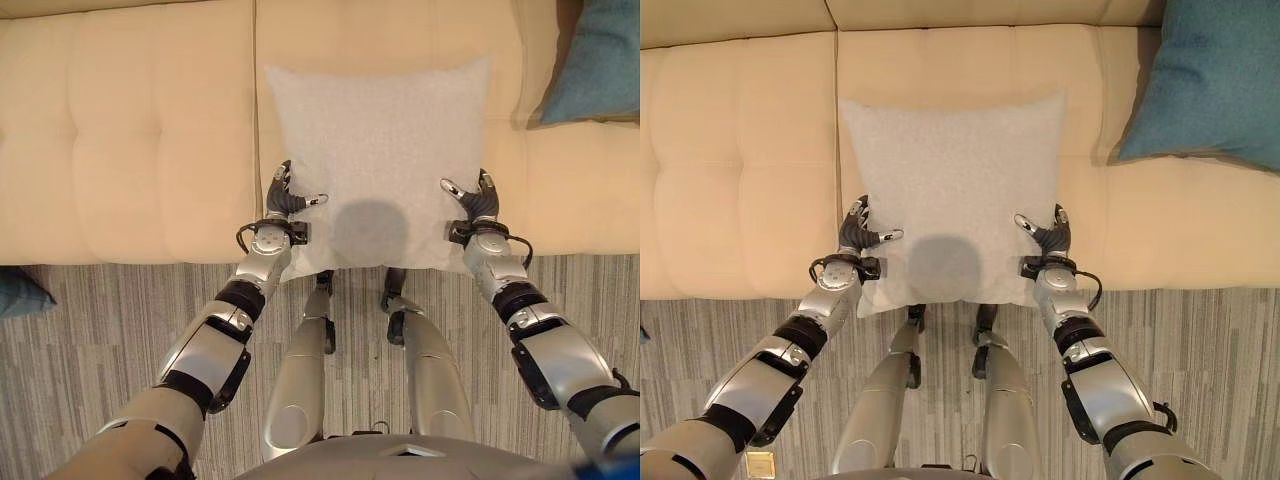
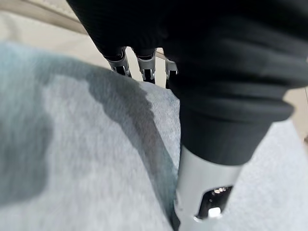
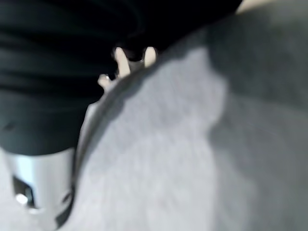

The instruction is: Pick up all the scattered cushions and arrange them neatly on the sofa.

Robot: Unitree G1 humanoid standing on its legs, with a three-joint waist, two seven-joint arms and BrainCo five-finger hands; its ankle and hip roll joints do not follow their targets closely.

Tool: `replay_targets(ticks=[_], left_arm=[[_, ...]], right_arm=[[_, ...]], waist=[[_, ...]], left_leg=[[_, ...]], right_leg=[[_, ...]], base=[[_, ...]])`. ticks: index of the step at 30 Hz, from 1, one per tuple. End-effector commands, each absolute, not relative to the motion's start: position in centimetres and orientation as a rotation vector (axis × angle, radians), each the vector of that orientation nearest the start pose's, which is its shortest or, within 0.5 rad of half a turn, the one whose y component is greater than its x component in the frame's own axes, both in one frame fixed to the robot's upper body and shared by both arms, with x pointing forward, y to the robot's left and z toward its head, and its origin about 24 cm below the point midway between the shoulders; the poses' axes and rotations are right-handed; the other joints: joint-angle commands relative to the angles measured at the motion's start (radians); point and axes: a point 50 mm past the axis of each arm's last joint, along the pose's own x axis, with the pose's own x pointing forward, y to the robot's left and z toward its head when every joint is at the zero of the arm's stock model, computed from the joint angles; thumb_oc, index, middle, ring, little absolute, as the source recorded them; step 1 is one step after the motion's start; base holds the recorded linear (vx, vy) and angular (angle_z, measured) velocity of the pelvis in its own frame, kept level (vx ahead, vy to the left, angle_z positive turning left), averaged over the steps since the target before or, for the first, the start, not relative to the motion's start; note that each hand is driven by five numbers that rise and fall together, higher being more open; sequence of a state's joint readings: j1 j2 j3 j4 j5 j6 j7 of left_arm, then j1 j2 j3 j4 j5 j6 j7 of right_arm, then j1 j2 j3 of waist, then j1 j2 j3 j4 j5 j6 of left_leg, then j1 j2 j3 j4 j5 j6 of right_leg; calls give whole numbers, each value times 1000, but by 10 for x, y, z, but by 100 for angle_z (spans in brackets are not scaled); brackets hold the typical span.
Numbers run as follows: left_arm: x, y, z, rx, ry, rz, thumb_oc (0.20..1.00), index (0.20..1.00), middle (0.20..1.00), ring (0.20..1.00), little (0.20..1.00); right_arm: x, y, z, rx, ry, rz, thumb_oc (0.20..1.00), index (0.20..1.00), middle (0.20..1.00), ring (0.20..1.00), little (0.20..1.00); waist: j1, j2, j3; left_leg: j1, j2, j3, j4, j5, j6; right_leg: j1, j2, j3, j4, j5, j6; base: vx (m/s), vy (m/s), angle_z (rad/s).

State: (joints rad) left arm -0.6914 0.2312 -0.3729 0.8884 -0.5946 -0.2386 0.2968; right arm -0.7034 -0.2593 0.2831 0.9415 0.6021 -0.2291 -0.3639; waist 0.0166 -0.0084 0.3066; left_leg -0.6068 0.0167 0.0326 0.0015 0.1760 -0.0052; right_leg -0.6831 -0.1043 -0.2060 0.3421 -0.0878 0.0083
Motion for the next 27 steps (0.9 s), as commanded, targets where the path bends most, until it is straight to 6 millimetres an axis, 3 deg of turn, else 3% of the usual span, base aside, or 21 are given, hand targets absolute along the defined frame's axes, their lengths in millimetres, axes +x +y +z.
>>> replay_targets(ticks=[1, 2, 3, 4, 5, 9, 14, 17, 24, 27], left_arm=[[364, 104, 56, -217, 74, 49, 1000, 1000, 1000, 1000, 1000], [360, 96, 57, -264, 67, 30, 1000, 1000, 1000, 1000, 1000], [360, 96, 56, -264, 67, 30, 758, 758, 758, 758, 758], [359, 93, 58, -313, 57, 28, 351, 351, 351, 351, 351], [357, 92, 59, -375, 50, 42, 200, 200, 200, 200, 200], [350, 95, 56, -483, 41, 70, 200, 200, 200, 200, 200], [318, 116, 9, -512, 163, 157, 200, 200, 200, 200, 200], [304, 127, -5, -515, 193, 191, 200, 200, 200, 200, 200], [274, 142, -14, -557, 176, 199, 200, 200, 200, 200, 200], [263, 145, -7, -552, 135, 153, 200, 200, 200, 200, 200]], right_arm=[[367, -121, 69, 255, 7, -117, 1000, 1000, 1000, 1000, 1000], [363, -101, 73, 330, -20, -42, 1000, 1000, 1000, 1000, 1000], [363, -101, 73, 330, -20, -42, 294, 294, 294, 294, 294], [359, -91, 75, 364, -31, -2, 200, 200, 200, 200, 200], [356, -85, 75, 377, -42, 27, 200, 200, 200, 200, 200], [347, -84, 72, 394, -61, 45, 200, 200, 200, 200, 200], [321, -102, 40, 405, -1, 7, 200, 200, 200, 200, 200], [309, -114, 27, 398, 30, -22, 200, 200, 200, 200, 200], [283, -132, 10, 353, 60, -27, 200, 200, 200, 200, 200], [270, -130, 7, 364, 62, 7, 200, 200, 200, 200, 200]], waist=[[3, -44, -31], [4, -46, -32], [4, -46, -32], [4, -46, -32], [5, -46, -35], [10, -46, -44], [15, -45, -79], [18, -46, -102], [31, -42, -171], [40, -38, -206]], left_leg=[[19, -51, -41, 46, -129, -35], [27, -52, -42, 43, -129, -35], [28, -52, -42, 43, -128, -35], [41, -52, -44, 39, -129, -35], [58, -51, -46, 33, -130, -36], [125, -50, -48, 7, -134, -38], [265, -51, -36, -40, -155, -31], [324, -51, -27, -52, -167, -24], [437, -55, -18, -53, -198, -10], [489, -57, -12, -48, -217, -2]], right_leg=[[126, -8, 22, -378, 218, 107], [132, -5, 24, -382, 221, 107], [132, -5, 24, -382, 221, 107], [143, -5, 25, -384, 220, 107], [159, -4, 25, -387, 217, 106], [223, -2, 20, -401, 209, 107], [356, -3, 17, -421, 191, 111], [415, -2, 17, -429, 180, 115], [526, -7, 8, -429, 153, 121], [578, -14, 5, -429, 141, 129]], base=[[0, 0, 0], [0, 0, 0], [0, 0, 0], [0, 0, 0], [0, 0, 0], [43, -2, 0], [85, 29, 1], [88, 39, 0], [90, 75, 0], [72, 105, -1]])
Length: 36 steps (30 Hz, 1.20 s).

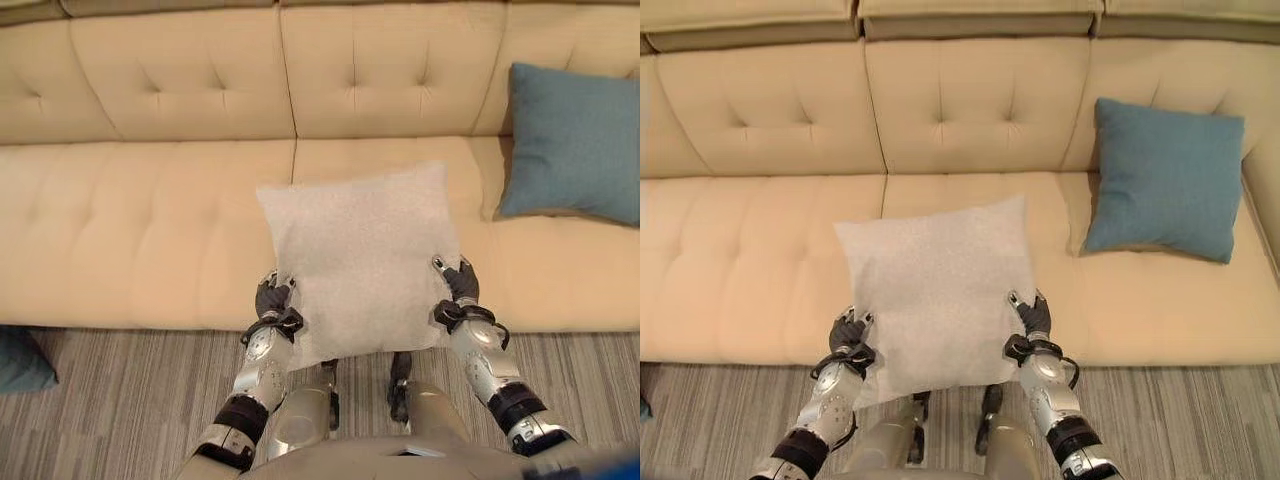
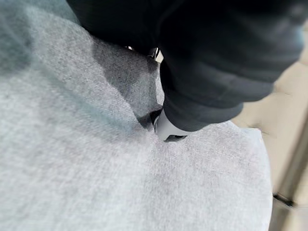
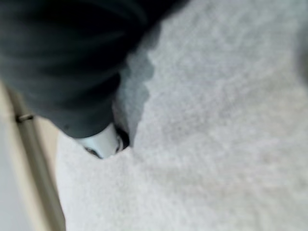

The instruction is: Pick up all the scattered cushions and arrange them neatly on the sofa.

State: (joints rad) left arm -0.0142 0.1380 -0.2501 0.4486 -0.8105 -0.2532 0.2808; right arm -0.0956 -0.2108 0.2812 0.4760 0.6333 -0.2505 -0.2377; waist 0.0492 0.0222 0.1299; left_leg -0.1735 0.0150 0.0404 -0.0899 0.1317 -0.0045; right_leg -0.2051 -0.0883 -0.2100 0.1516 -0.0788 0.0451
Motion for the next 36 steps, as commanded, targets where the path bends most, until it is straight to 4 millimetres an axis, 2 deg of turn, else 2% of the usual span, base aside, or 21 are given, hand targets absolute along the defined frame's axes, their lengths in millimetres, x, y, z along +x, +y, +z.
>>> replay_targets(ticks=[1, 5, 8, 10, 11, 13, 14, 15, 17, 18, 21, 23, 24, 25, 26, 28, 30, 33, 36], left_arm=[[260, 144, -7, -544, 133, 138, 200, 200, 200, 200, 200], [253, 145, 2, -463, 93, 60, 200, 200, 200, 200, 200], [247, 148, 9, -417, 64, 10, 200, 200, 200, 200, 200], [247, 144, 12, -386, 49, -26, 200, 200, 200, 200, 200], [249, 137, 14, -369, 43, -52, 200, 200, 200, 200, 200], [249, 137, 14, -369, 43, -52, 200, 200, 200, 200, 200], [252, 134, 18, -368, 29, -57, 200, 200, 200, 200, 200], [255, 133, 23, -364, 3, -62, 200, 200, 200, 200, 200], [255, 129, 22, -376, 6, -68, 200, 200, 200, 200, 200], [256, 124, 23, -411, 6, -81, 200, 200, 200, 200, 200], [258, 120, 25, -420, 4, -96, 200, 200, 200, 200, 200], [261, 117, 27, -435, -4, -99, 200, 200, 200, 200, 200], [261, 116, 27, -436, -2, -105, 200, 200, 200, 200, 200], [260, 115, 24, -414, 16, -123, 200, 200, 200, 200, 200], [259, 115, 24, -414, 17, -123, 200, 200, 200, 200, 200], [259, 115, 24, -399, 22, -129, 200, 200, 200, 200, 200], [259, 117, 25, -401, 16, -120, 200, 200, 200, 200, 200], [255, 119, 21, -397, 30, -111, 200, 200, 200, 200, 200], [253, 124, 21, -382, 30, -110, 200, 200, 200, 200, 200]], right_arm=[[267, -130, 6, 369, 65, 13, 200, 200, 200, 200, 200], [258, -132, 7, 358, 52, 45, 200, 200, 200, 200, 200], [254, -131, 8, 352, 42, 58, 200, 200, 200, 200, 200], [252, -135, 9, 351, 34, 39, 200, 200, 200, 200, 200], [253, -135, 13, 331, 13, 43, 200, 200, 200, 200, 200], [253, -135, 13, 331, 13, 43, 200, 200, 200, 200, 200], [256, -135, 18, 317, -5, 46, 200, 200, 200, 200, 200], [256, -140, 20, 280, -20, 32, 200, 200, 200, 200, 200], [255, -143, 20, 273, -21, 18, 200, 200, 200, 200, 200], [254, -152, 20, 259, -29, -18, 200, 200, 200, 200, 200], [254, -159, 21, 259, -37, -38, 200, 200, 200, 200, 200], [254, -162, 22, 264, -39, -49, 200, 200, 200, 200, 200], [255, -163, 23, 268, -41, -55, 200, 200, 200, 200, 200], [255, -164, 22, 265, -38, -53, 200, 200, 200, 200, 200], [255, -164, 22, 265, -38, -53, 200, 200, 200, 200, 200], [254, -165, 22, 270, -36, -56, 200, 200, 200, 200, 200], [254, -167, 20, 280, -28, -80, 200, 200, 200, 200, 200], [253, -164, 19, 269, -26, -75, 200, 200, 200, 200, 200], [252, -160, 18, 274, -17, -65, 200, 200, 200, 200, 200]], waist=[[8, -67, -37], [15, -65, -58], [26, -57, -42], [17, -54, -34], [8, -57, -41], [8, -56, -40], [3, -56, -37], [-7, -59, -26], [-16, -65, -28], [-28, -74, -35], [-37, -80, -28], [-43, -82, -15], [-41, -81, -12], [-37, -82, -20], [-37, -83, -20], [-32, -82, -20], [-18, -86, -12], [-11, -76, -34], [0, -85, -57]], left_leg=[[70, -58, -19, 45, -179, 0], [126, -68, -25, 52, -203, 17], [152, -78, -35, 78, -226, 40], [151, -85, -67, 98, -230, 45], [155, -95, -101, 93, -226, 48], [155, -95, -101, 92, -226, 47], [161, -99, -124, 87, -224, 45], [180, -108, -163, 89, -226, 34], [184, -110, -179, 98, -235, 19], [167, -102, -182, 144, -253, -5], [121, -96, -157, 238, -269, -27], [59, -83, -111, 299, -257, -39], [38, -72, -81, 295, -251, -36], [17, -59, -50, 235, -224, -29], [17, -60, -50, 233, -223, -29], [-37, -50, -19, 189, -164, -31], [-92, -53, -6, 191, -149, -36], [-43, -46, -17, 145, -125, -34], [1, -49, -14, 138, -141, -19]], right_leg=[[112, -30, 9, -234, 127, 93], [154, -41, 12, -190, 102, 99], [143, -53, 23, -79, 73, 107], [124, -22, 82, -38, 56, 100], [107, 33, 148, -56, 53, 84], [107, 33, 147, -56, 53, 84], [76, 63, 162, -62, 62, 76], [62, 73, 148, -67, 67, 73], [86, 74, 144, -94, 67, 63], [126, 71, 122, -135, 72, 55], [164, 64, 98, -168, 71, 47], [178, 49, 80, -181, 68, 44], [184, 45, 74, -188, 65, 42], [199, 48, 61, -201, 61, 41], [199, 47, 61, -201, 61, 41], [215, 55, 59, -205, 41, 39], [227, 60, 64, -200, 23, 34], [250, 69, 68, -201, 12, 39], [275, 46, 86, -167, -8, 51]], base=[[62, 129, -3], [56, 147, -4], [20, 139, -3], [61, 23, 25], [93, -18, 59], [68, -26, 52], [149, -108, 18], [186, -149, 41], [172, -220, 84], [175, -278, 77], [85, -144, 77], [13, -20, 42], [97, -3, 30], [101, -4, 25], [130, 1, 30], [117, 37, 22], [112, 51, 16], [211, 120, -25], [223, 176, -34]])
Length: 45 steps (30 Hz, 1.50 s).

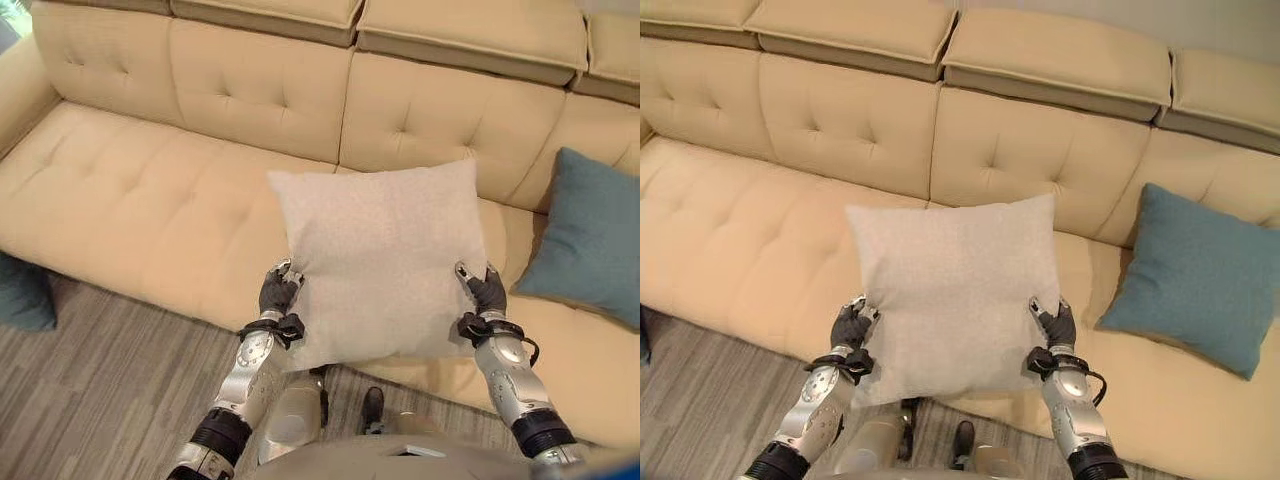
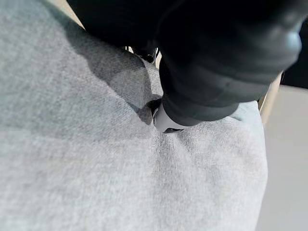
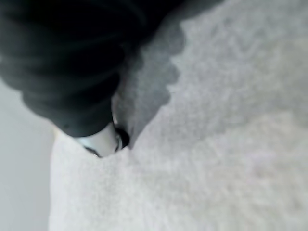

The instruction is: Pick up all the scattered cushions and arrange them neatly on the sofa.

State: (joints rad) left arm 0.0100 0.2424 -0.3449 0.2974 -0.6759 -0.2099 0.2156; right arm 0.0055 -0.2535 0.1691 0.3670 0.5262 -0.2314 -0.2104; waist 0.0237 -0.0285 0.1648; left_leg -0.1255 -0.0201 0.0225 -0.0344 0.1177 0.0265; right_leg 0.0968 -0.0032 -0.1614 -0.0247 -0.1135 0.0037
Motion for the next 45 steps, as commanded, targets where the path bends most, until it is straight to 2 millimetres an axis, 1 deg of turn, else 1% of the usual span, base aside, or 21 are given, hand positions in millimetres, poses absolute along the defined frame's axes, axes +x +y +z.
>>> replay_targets(ticks=[1, 3, 6, 8, 10, 11, 14, 20, 25, 28, 29, 30, 31, 33, 34, 35, 39, 40, 42, 43, 45], left_arm=[[254, 126, 22, -366, 24, -110, 200, 200, 200, 200, 200], [254, 128, 24, -352, 15, -104, 200, 200, 200, 200, 200], [256, 133, 29, -331, -9, -96, 200, 200, 200, 200, 200], [257, 132, 30, -324, -13, -102, 200, 200, 200, 200, 200], [258, 129, 31, -326, -19, -112, 200, 200, 200, 200, 200], [259, 127, 32, -328, -27, -121, 200, 200, 200, 200, 200], [259, 126, 33, -328, -35, -113, 200, 200, 200, 200, 200], [262, 124, 39, -310, -59, -123, 200, 200, 200, 200, 200], [269, 124, 47, -271, -95, -111, 200, 200, 200, 200, 200], [284, 119, 65, -221, -169, -115, 200, 200, 200, 200, 200], [294, 115, 78, -220, -214, -114, 200, 200, 200, 200, 200], [295, 115, 79, -220, -216, -114, 200, 200, 200, 200, 200], [302, 110, 88, -216, -244, -119, 200, 200, 200, 200, 200], [326, 99, 126, -160, -363, -135, 200, 200, 200, 200, 200], [327, 99, 127, -160, -365, -135, 200, 200, 200, 200, 200], [339, 92, 149, -128, -428, -136, 200, 200, 200, 200, 200], [361, 91, 183, -40, -505, -112, 200, 200, 200, 200, 200], [370, 91, 202, 28, -549, -102, 200, 200, 200, 200, 200], [371, 91, 203, 28, -552, -102, 200, 200, 200, 200, 200], [382, 90, 232, 103, -608, -79, 200, 200, 200, 200, 200], [385, 86, 254, 137, -659, -75, 200, 200, 200, 200, 200]], right_arm=[[252, -157, 19, 277, -20, -48, 200, 200, 200, 200, 200], [253, -154, 20, 277, -25, -33, 200, 200, 200, 200, 200], [256, -149, 25, 276, -43, -17, 200, 200, 200, 200, 200], [257, -148, 26, 279, -48, -12, 200, 200, 200, 200, 200], [259, -148, 26, 266, -49, -13, 200, 200, 200, 200, 200], [259, -150, 26, 254, -46, -17, 200, 200, 200, 200, 200], [258, -154, 24, 229, -43, -40, 200, 200, 200, 200, 200], [257, -166, 28, 172, -62, -75, 200, 200, 200, 200, 200], [263, -175, 41, 82, -120, -128, 200, 200, 200, 200, 200], [282, -171, 66, -6, -226, -126, 200, 200, 200, 200, 200], [293, -167, 82, -42, -287, -128, 200, 200, 200, 200, 200], [293, -167, 83, -42, -289, -128, 200, 200, 200, 200, 200], [300, -164, 95, -71, -335, -131, 200, 200, 200, 200, 200], [321, -148, 129, -127, -455, -122, 200, 200, 200, 200, 200], [321, -148, 130, -127, -457, -122, 200, 200, 200, 200, 200], [332, -140, 147, -149, -502, -124, 200, 200, 200, 200, 200], [352, -131, 177, -176, -570, -147, 200, 200, 200, 200, 200], [360, -129, 195, -191, -612, -162, 200, 200, 200, 200, 200], [360, -129, 196, -190, -614, -162, 200, 200, 200, 200, 200], [368, -128, 222, -213, -680, -202, 200, 200, 200, 200, 200], [371, -127, 240, -227, -728, -228, 200, 200, 200, 200, 200]], waist=[[31, -37, -99], [36, -35, -101], [18, -16, -73], [12, -11, -70], [-4, 0, -66], [-10, -4, -63], [-9, -13, -78], [-23, -11, -109], [-29, -3, -113], [-29, 3, -103], [-31, 7, -92], [-31, 7, -92], [-35, 12, -81], [-45, 27, -62], [-46, 27, -63], [-53, 33, -56], [-64, 38, -71], [-66, 42, -72], [-67, 41, -73], [-71, 48, -67], [-74, 51, -59]], left_leg=[[-13, -18, 17, 86, -148, -34], [13, -23, 28, 87, -165, -17], [41, -18, 30, 79, -174, 10], [54, -19, 24, 72, -177, 12], [91, -26, 4, 33, -181, 9], [100, -33, -4, 30, -186, 4], [115, -37, -9, -4, -182, -6], [109, -22, -20, -53, -163, -40], [104, -7, -26, -53, -166, -52], [78, 1, -26, -53, -159, -57], [51, 3, -25, -53, -152, -58], [49, 3, -25, -53, -152, -58], [29, 4, -26, -53, -146, -60], [-57, 5, -32, -53, -118, -67], [-62, 5, -32, -53, -117, -67], [-111, 2, -31, -53, -100, -73], [-199, -7, -25, -53, -72, -81], [-222, -8, -23, -53, -69, -83], [-229, -9, -23, -53, -64, -83], [-254, -6, -22, -53, -58, -87], [-273, -7, -19, -53, -50, -88]], right_leg=[[-23, -57, 42, 50, 16, 103], [-39, -73, 46, 125, 16, 118], [-157, -85, 77, 339, 83, 160], [-178, -85, 82, 347, 80, 157], [-220, -95, 80, 214, 86, 141], [-211, -109, 81, 138, 97, 147], [-189, -103, 83, 80, 129, 150], [-125, -86, 42, -56, 145, 139], [-124, -78, 33, -63, 130, 138], [-150, -74, 37, -63, 127, 139], [-174, -73, 43, -63, 131, 140], [-176, -73, 43, -63, 131, 140], [-200, -72, 45, -63, 136, 140], [-288, -68, 56, -63, 157, 137], [-292, -68, 56, -63, 158, 137], [-342, -64, 60, -63, 174, 136], [-421, -60, 70, -63, 200, 131], [-445, -62, 78, -63, 203, 132], [-451, -63, 78, -63, 207, 132], [-480, -67, 83, -63, 211, 134], [-503, -68, 90, -63, 219, 136]], base=[[217, 217, -6], [145, 203, -28], [38, 148, -27], [72, 77, -4], [189, 3, -22], [135, -58, -18], [99, -86, 21], [78, -108, 22], [49, -71, 21], [-45, -42, -1], [-84, -22, 1], [-102, -20, 0], [-121, -17, 2], [-173, -10, 3], [-150, 0, 2], [-103, 9, 0], [-56, 10, -5], [0, 0, 0], [5, 7, -6], [25, 21, -15], [11, 27, -13]])
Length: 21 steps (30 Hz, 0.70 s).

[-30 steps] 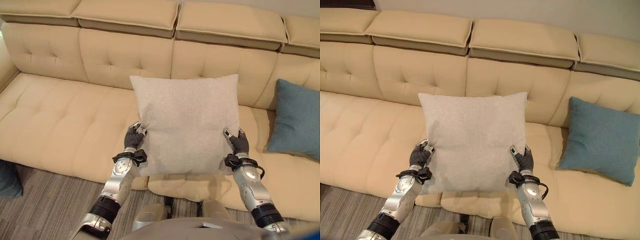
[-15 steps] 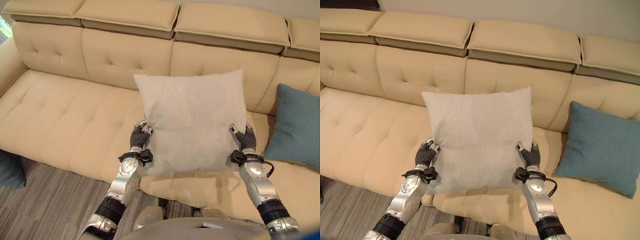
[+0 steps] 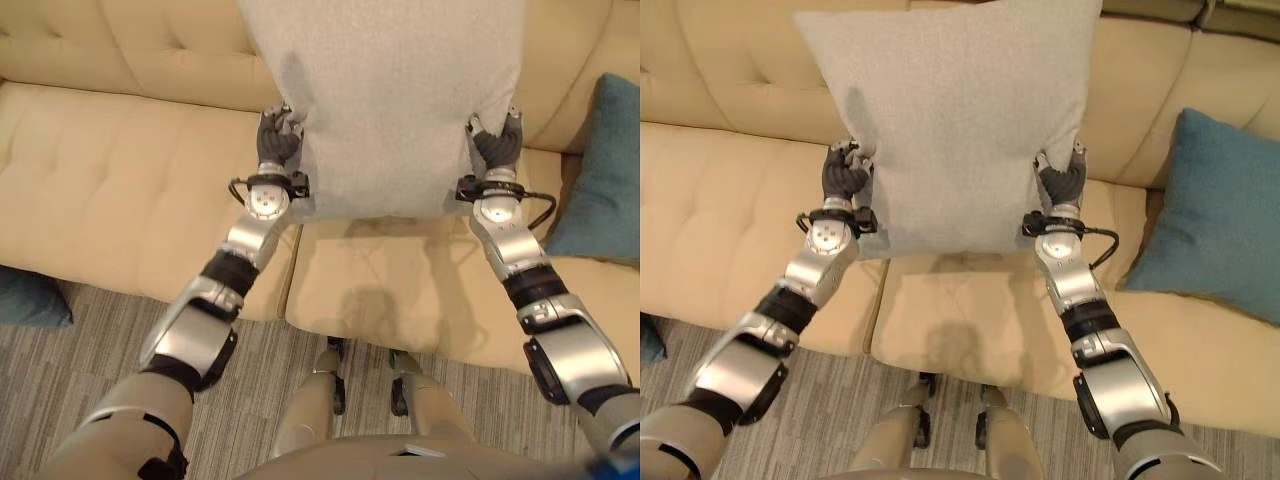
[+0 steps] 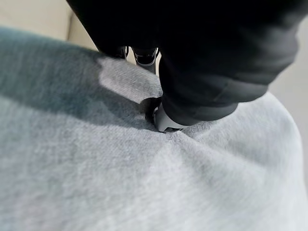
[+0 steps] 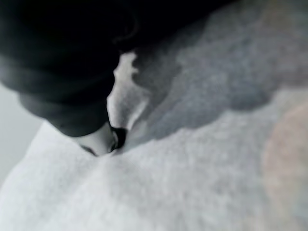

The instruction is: Pick up all the scattered cushions and arrange them neatly on the sofa.

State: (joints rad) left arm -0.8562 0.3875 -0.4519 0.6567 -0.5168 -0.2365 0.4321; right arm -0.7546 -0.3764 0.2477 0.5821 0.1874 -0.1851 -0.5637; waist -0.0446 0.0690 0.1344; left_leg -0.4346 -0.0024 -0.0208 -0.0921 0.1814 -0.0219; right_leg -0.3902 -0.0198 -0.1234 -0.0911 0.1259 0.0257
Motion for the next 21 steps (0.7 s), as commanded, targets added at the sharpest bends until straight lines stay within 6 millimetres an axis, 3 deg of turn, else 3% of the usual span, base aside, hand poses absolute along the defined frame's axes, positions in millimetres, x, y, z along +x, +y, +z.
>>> replay_targets(ticks=[1, 3, 4, 5, 8, 21], left_arm=[[386, 85, 262, 156, -678, -67, 200, 200, 200, 200, 200], [387, 77, 287, 177, -736, -62, 200, 200, 200, 200, 200], [387, 77, 288, 177, -738, -61, 200, 200, 200, 200, 200], [386, 72, 306, 196, -784, -58, 200, 200, 200, 200, 200], [381, 67, 330, 237, -864, -35, 200, 200, 200, 200, 200], [391, 70, 372, 392, -847, 91, 200, 200, 200, 200, 200]], right_arm=[[372, -127, 246, -237, -743, -239, 200, 200, 200, 200, 200], [376, -128, 269, -263, -797, -276, 200, 200, 200, 200, 200], [376, -128, 270, -262, -798, -276, 200, 200, 200, 200, 200], [377, -127, 284, -274, -838, -299, 200, 200, 200, 200, 200], [378, -128, 303, -308, -887, -346, 200, 200, 200, 200, 200], [387, -125, 351, -442, -911, -448, 200, 200, 200, 200, 200]], waist=[[-6, -44, -26], [-8, -37, -19], [-9, -38, -20], [-10, -34, -14], [-12, -30, -11], [-23, -3, 10]], left_leg=[[34, -24, 27, 5, -117, -40], [12, -26, 31, 5, -114, -41], [6, -27, 31, 5, -108, -41], [-3, -27, 35, 5, -111, -42], [-35, -25, 38, 5, -108, -45], [-180, -27, 54, 5, -78, -53]], right_leg=[[-21, -51, 55, 4, -21, 115], [-48, -52, 63, 4, -15, 118], [-54, -53, 63, 4, -10, 119], [-67, -52, 69, 4, -11, 121], [-106, -53, 77, 4, -4, 127], [-268, -55, 86, 4, 32, 141]], base=[[-9, 22, -17], [3, 23, -14], [26, 23, -7], [-2, 11, -9], [13, 6, -10], [2, -5, -10]])
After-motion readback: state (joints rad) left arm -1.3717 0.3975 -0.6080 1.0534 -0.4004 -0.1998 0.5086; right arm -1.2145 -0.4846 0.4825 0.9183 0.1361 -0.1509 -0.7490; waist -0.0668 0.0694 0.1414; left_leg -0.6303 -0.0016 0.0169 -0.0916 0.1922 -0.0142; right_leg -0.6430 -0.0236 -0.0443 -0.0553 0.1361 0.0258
